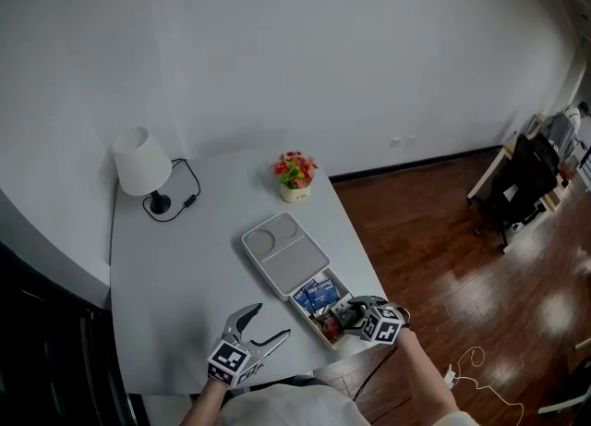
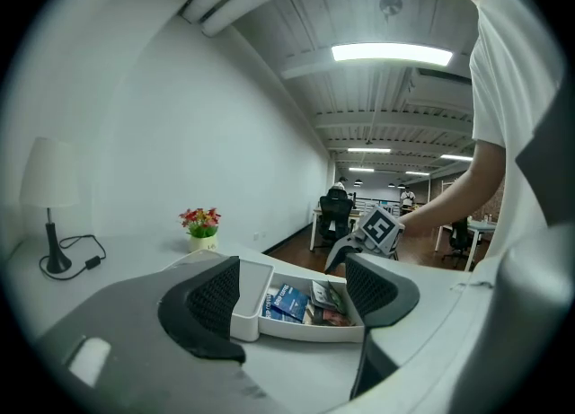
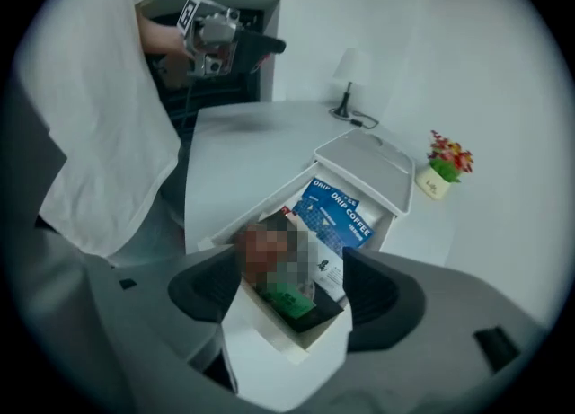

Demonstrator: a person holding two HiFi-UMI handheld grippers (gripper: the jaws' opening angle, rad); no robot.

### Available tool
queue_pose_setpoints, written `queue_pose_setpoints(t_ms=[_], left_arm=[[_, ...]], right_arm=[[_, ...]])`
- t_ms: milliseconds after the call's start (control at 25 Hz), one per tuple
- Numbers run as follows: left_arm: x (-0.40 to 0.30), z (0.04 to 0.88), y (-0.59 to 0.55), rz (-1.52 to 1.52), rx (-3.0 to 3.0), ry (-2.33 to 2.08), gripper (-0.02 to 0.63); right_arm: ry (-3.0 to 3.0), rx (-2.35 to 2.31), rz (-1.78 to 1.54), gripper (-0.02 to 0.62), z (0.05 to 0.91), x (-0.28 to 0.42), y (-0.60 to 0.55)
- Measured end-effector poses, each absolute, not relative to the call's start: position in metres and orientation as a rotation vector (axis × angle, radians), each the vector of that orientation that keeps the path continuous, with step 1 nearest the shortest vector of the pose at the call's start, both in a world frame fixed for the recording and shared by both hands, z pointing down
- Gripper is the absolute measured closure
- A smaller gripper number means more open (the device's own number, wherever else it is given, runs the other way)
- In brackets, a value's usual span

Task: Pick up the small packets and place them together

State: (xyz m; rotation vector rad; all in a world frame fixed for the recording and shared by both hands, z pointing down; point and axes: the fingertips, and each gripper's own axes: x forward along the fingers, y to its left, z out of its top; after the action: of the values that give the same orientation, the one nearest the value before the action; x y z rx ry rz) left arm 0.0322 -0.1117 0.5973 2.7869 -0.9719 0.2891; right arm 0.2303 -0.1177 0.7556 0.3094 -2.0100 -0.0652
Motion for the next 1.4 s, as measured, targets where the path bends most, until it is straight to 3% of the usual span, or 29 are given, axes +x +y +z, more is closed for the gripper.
queue_pose_setpoints(t_ms=[200,280,400,480,520,680,1400], left_arm=[[0.035,0.594,-0.104,0.319,2.790,-0.986,0.249],[0.033,0.594,-0.102,0.325,2.784,-1.006,0.248],[0.029,0.592,-0.101,0.326,2.771,-1.038,0.249],[0.027,0.591,-0.101,0.345,2.771,-1.051,0.248],[0.027,0.592,-0.100,0.352,2.772,-1.057,0.249],[0.022,0.591,-0.101,0.330,2.757,-1.076,0.249],[-0.001,0.586,-0.121,0.251,2.726,-1.137,0.249]], right_arm=[[-1.777,-0.016,-0.183,0.249,0.781,0.240,-0.118],[-1.714,-0.106,-0.212,0.311,0.788,0.244,-0.115],[-1.671,-0.188,-0.211,0.315,0.797,0.247,-0.113],[-1.648,-0.218,-0.213,0.397,0.801,0.249,-0.113],[-1.641,-0.225,-0.223,0.399,0.801,0.249,-0.114],[-1.615,-0.261,-0.283,0.592,0.796,0.246,-0.120],[-1.637,-0.339,-0.488,0.592,0.703,0.198,-0.143]])
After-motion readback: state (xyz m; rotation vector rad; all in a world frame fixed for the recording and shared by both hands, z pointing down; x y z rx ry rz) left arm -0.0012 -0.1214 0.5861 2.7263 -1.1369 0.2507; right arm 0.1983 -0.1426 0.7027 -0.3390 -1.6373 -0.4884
